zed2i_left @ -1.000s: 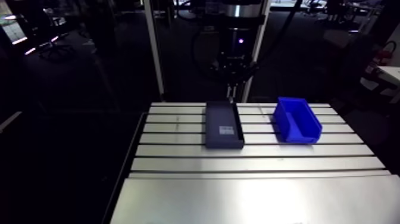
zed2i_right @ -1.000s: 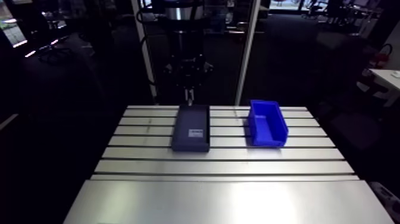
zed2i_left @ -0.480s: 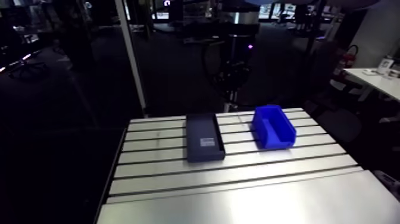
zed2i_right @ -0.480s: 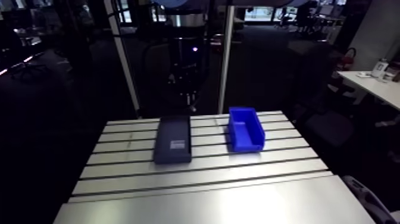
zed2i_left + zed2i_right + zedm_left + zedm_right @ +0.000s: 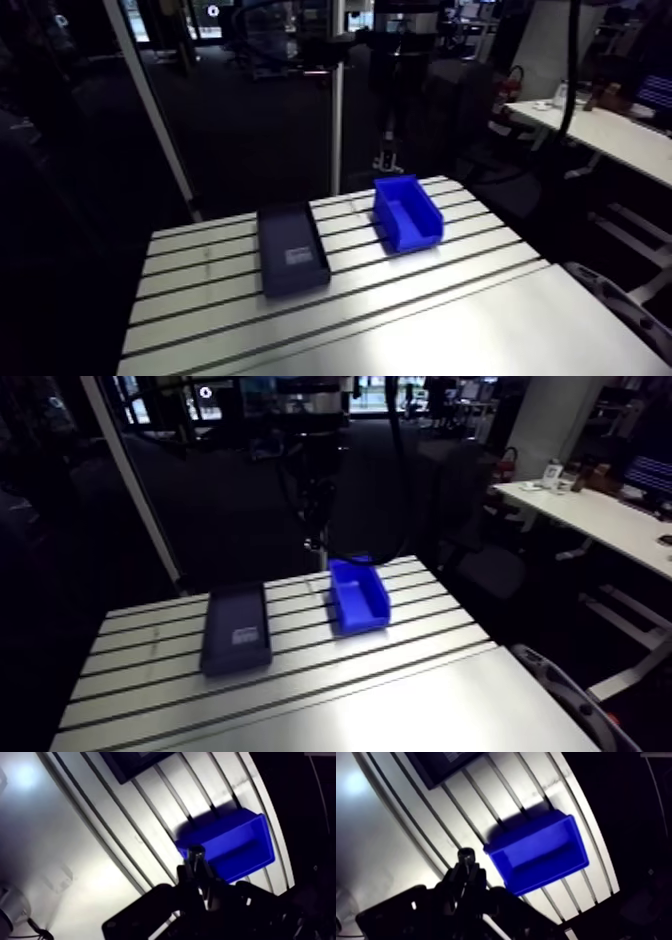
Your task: Pick up the M10 bolt from the tray and put it into the blue bin.
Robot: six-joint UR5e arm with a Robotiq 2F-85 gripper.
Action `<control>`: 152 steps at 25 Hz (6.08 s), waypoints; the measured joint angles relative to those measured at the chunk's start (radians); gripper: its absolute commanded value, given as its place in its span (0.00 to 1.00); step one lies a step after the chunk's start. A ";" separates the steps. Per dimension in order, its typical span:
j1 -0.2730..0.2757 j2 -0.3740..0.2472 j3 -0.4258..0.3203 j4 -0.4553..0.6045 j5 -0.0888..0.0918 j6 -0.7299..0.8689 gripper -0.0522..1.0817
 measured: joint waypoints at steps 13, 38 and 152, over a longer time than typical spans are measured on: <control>-0.096 0.173 -0.094 -0.100 -0.091 -0.580 0.97; -0.049 0.291 -0.096 -0.185 -0.103 -0.561 0.97; 0.170 -0.014 -0.353 0.313 0.024 1.355 0.06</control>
